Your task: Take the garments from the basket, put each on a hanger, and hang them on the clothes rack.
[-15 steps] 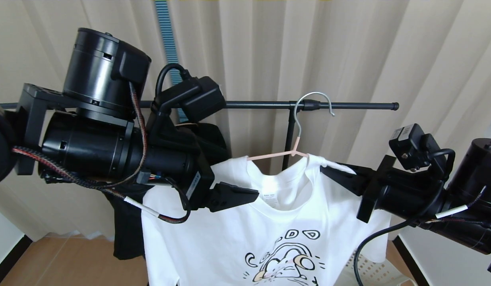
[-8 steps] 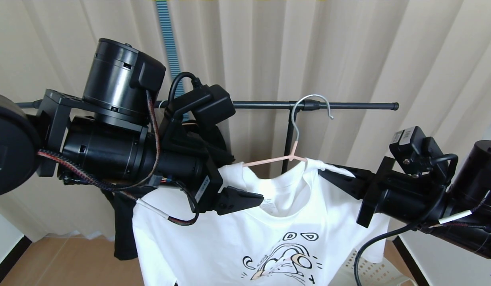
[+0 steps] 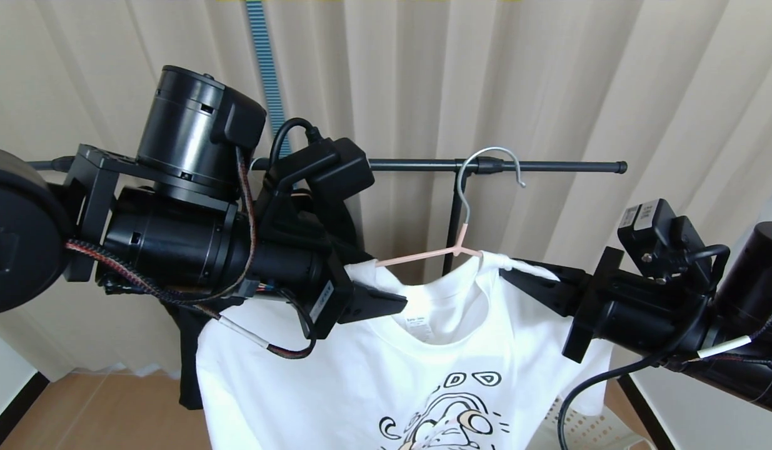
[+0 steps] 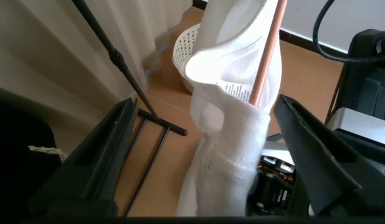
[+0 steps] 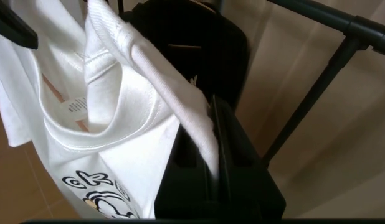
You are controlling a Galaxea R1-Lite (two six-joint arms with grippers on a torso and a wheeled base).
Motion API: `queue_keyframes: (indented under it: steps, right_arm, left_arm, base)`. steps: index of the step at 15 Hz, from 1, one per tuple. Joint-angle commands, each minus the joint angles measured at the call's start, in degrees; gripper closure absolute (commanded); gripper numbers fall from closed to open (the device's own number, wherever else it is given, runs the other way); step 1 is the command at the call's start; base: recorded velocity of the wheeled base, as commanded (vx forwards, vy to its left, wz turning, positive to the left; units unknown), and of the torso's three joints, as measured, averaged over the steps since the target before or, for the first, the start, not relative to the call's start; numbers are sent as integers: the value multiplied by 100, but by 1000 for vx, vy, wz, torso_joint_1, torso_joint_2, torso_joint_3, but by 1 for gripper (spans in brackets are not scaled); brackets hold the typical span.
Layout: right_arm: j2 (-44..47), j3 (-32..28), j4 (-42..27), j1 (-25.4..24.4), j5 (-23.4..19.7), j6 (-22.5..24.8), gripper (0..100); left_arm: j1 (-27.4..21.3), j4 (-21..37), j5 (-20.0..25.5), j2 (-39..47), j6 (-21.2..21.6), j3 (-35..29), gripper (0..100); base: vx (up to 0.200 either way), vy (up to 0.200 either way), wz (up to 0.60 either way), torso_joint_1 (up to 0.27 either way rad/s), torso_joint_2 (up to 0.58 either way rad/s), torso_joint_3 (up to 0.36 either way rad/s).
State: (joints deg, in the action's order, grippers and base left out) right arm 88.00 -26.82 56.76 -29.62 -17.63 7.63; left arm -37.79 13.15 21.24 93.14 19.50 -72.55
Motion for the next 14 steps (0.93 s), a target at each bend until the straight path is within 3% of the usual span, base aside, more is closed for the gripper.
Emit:
queue_keyframes:
  steps: [1, 11, 12, 14]
  right_arm:
    - [-11, 1, 2, -17, -4, 2, 100]
    - [-20, -43, -7, -17, 102, 10, 100]
    - [-20, -34, -7, -17, 102, 10, 0]
    - [-46, -43, -7, -17, 102, 10, 0]
  left_arm:
    - [-9, 3, -5, -24, 9, 21, 100]
    - [44, -32, -32, -287, 18, 329, 100]
    - [44, -41, -58, -322, 18, 382, 100]
    - [53, -138, -93, -410, 18, 505, 100]
  base:
    - [0, 0, 0, 0, 0, 0]
    - [0, 0, 0, 0, 0, 0]
    - [0, 0, 0, 0, 0, 0]
    - [0, 0, 0, 0, 0, 0]
